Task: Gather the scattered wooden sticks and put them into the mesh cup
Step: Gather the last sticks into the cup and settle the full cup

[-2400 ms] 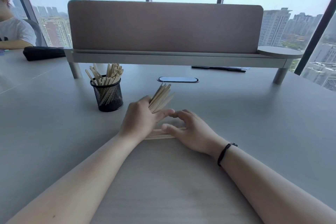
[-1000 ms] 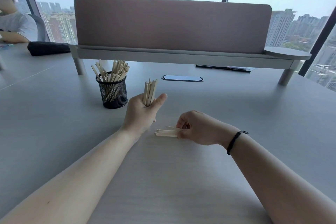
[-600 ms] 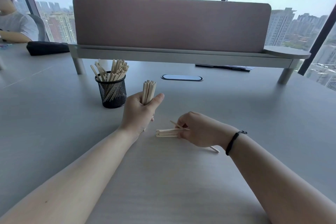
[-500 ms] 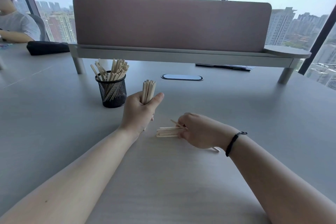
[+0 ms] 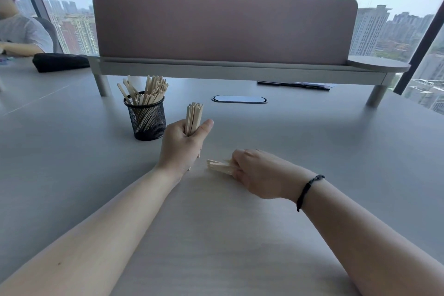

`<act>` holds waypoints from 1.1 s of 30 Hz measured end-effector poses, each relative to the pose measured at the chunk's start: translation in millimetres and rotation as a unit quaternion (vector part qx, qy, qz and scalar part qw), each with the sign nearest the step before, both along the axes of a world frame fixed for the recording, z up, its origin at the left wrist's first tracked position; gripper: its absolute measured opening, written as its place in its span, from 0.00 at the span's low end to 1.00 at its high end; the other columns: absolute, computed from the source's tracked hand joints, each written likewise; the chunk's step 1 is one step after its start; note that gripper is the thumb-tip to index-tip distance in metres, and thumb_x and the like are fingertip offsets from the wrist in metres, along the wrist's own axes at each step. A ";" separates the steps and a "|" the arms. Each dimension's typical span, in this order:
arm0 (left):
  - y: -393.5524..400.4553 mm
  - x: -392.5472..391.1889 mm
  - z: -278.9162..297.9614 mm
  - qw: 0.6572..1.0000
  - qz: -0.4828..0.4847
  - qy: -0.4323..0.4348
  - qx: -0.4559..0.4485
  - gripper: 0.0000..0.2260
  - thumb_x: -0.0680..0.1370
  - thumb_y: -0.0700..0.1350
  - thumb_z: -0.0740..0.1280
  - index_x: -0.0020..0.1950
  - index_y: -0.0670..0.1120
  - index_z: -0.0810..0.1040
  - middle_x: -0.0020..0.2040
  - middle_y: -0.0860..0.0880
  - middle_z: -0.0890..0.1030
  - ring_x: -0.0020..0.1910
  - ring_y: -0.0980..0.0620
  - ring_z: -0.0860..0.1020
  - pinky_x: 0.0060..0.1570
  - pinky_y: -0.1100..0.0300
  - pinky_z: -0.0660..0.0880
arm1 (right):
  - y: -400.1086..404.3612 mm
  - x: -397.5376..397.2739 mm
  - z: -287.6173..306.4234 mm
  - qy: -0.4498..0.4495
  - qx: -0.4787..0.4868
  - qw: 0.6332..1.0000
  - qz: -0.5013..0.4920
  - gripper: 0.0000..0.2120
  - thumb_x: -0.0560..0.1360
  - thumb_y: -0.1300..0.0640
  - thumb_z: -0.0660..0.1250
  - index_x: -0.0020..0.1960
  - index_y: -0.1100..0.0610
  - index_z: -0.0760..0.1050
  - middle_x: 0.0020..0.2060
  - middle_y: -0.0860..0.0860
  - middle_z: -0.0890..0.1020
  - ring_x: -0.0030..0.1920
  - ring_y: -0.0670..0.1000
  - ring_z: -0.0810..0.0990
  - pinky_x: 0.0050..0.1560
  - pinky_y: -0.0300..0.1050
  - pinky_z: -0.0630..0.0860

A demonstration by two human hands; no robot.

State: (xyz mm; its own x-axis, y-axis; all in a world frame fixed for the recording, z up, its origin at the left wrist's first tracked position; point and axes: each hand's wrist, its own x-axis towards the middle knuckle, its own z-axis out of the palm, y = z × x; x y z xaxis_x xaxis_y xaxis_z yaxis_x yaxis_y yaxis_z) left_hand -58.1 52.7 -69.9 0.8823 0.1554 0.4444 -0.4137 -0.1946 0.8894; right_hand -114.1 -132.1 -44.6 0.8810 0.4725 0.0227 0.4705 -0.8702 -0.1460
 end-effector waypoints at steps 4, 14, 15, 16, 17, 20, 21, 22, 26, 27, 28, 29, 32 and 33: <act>1.3 0.7 -0.3 1.000 -0.002 -0.002 0.004 0.27 0.77 0.51 0.72 0.32 0.31 0.67 0.25 0.41 0.70 0.22 0.48 0.69 0.27 0.49 0.71 | 1.0 -0.3 -3.3 -0.011 0.011 1.000 -0.003 0.05 0.80 0.57 0.58 0.50 0.59 0.68 0.46 0.57 0.79 0.44 0.61 0.75 0.41 0.51 0.70; 3.1 -1.8 1.6 1.000 0.012 -0.003 0.003 0.27 0.77 0.52 0.71 0.34 0.31 0.66 0.25 0.40 0.70 0.22 0.48 0.69 0.30 0.54 0.69 | -1.2 9.4 -10.5 -0.085 0.220 0.968 -0.083 0.07 0.82 0.57 0.57 0.46 0.58 0.65 0.38 0.50 0.72 0.37 0.55 0.69 0.35 0.51 0.60; 3.0 -1.8 1.8 1.000 0.013 -0.004 0.001 0.27 0.78 0.52 0.71 0.33 0.31 0.66 0.25 0.40 0.70 0.22 0.48 0.69 0.30 0.55 0.69 | -1.0 10.3 -10.2 -0.078 0.241 0.963 -0.095 0.07 0.82 0.57 0.58 0.47 0.60 0.66 0.38 0.51 0.74 0.37 0.56 0.71 0.36 0.52 0.63; 2.6 -1.8 2.0 1.000 0.012 -0.003 -0.001 0.27 0.78 0.51 0.71 0.33 0.31 0.66 0.25 0.40 0.70 0.22 0.48 0.69 0.30 0.55 0.69 | -0.2 10.9 -9.4 -0.064 0.267 0.956 -0.104 0.08 0.81 0.56 0.59 0.47 0.61 0.67 0.37 0.52 0.77 0.37 0.57 0.72 0.35 0.52 0.66; 2.4 -2.0 2.1 1.000 0.010 -0.003 -0.005 0.27 0.78 0.51 0.71 0.33 0.32 0.66 0.25 0.41 0.70 0.22 0.47 0.69 0.30 0.55 0.69 | 0.9 11.2 -7.8 -0.044 0.303 0.945 -0.113 0.10 0.80 0.54 0.61 0.47 0.61 0.68 0.36 0.52 0.78 0.34 0.56 0.72 0.33 0.50 0.68; 1.6 -1.7 2.6 1.000 -0.003 -0.008 -0.023 0.28 0.77 0.51 0.72 0.32 0.32 0.66 0.24 0.41 0.69 0.22 0.47 0.68 0.29 0.54 0.69 | 6.2 10.7 3.8 0.001 0.477 0.871 -0.120 0.21 0.77 0.51 0.69 0.37 0.63 0.63 0.27 0.55 0.67 0.27 0.53 0.63 0.28 0.45 0.61; 1.6 -2.0 3.6 1.000 -0.002 -0.010 -0.029 0.28 0.77 0.52 0.72 0.31 0.32 0.65 0.24 0.41 0.69 0.22 0.47 0.68 0.28 0.55 0.68 | 7.6 10.2 9.4 0.009 0.551 0.826 -0.117 0.24 0.77 0.49 0.70 0.33 0.60 0.61 0.25 0.55 0.64 0.25 0.52 0.60 0.28 0.45 0.59; 1.3 -2.2 4.7 0.999 0.001 -0.012 -0.036 0.28 0.77 0.52 0.72 0.31 0.33 0.65 0.24 0.41 0.68 0.22 0.47 0.68 0.28 0.56 0.68 | 8.1 9.4 15.3 0.016 0.614 0.780 -0.115 0.26 0.78 0.48 0.69 0.29 0.56 0.60 0.22 0.54 0.62 0.22 0.52 0.59 0.27 0.45 0.58; 1.4 -2.5 7.2 0.997 0.003 -0.018 -0.071 0.28 0.78 0.50 0.72 0.29 0.33 0.64 0.23 0.42 0.67 0.22 0.47 0.66 0.26 0.58 0.67 | 6.2 7.3 22.7 0.036 0.706 0.698 -0.115 0.30 0.80 0.45 0.64 0.22 0.51 0.60 0.19 0.50 0.63 0.20 0.52 0.63 0.28 0.46 0.64; 1.8 -3.0 7.6 0.997 0.002 -0.019 -0.074 0.27 0.78 0.49 0.72 0.29 0.33 0.65 0.24 0.41 0.68 0.22 0.47 0.66 0.26 0.59 0.67 | 6.0 8.1 18.4 0.032 0.700 0.704 -0.116 0.29 0.79 0.45 0.66 0.23 0.53 0.61 0.19 0.51 0.65 0.21 0.53 0.65 0.30 0.47 0.66; 2.2 -3.3 8.0 0.997 0.001 -0.021 -0.076 0.27 0.78 0.48 0.72 0.29 0.32 0.65 0.24 0.41 0.69 0.22 0.47 0.67 0.27 0.60 0.69 | 6.1 9.0 13.8 0.028 0.690 0.713 -0.121 0.28 0.78 0.45 0.67 0.26 0.55 0.62 0.19 0.52 0.66 0.22 0.53 0.67 0.31 0.48 0.68; 2.8 -3.8 8.6 0.997 -0.001 -0.023 -0.078 0.27 0.78 0.48 0.72 0.29 0.32 0.66 0.24 0.40 0.70 0.23 0.47 0.68 0.28 0.60 0.70 | 5.6 10.3 8.9 0.026 0.679 0.722 -0.127 0.26 0.77 0.46 0.69 0.28 0.56 0.63 0.20 0.52 0.67 0.22 0.53 0.67 0.32 0.48 0.69; 5.5 -3.8 10.1 0.996 0.004 -0.024 -0.084 0.25 0.77 0.47 0.72 0.28 0.33 0.68 0.24 0.40 0.71 0.24 0.48 0.70 0.30 0.61 0.72 | 4.1 12.0 3.8 0.041 0.674 0.724 -0.139 0.26 0.74 0.44 0.72 0.28 0.54 0.62 0.20 0.51 0.65 0.23 0.52 0.64 0.29 0.45 0.65; 6.7 -2.8 10.3 0.996 0.005 -0.020 -0.085 0.24 0.77 0.47 0.73 0.27 0.35 0.69 0.24 0.40 0.71 0.24 0.48 0.70 0.31 0.60 0.72 | 3.2 12.6 4.0 0.053 0.682 0.717 -0.135 0.27 0.73 0.42 0.72 0.27 0.52 0.60 0.20 0.50 0.63 0.22 0.51 0.60 0.27 0.43 0.61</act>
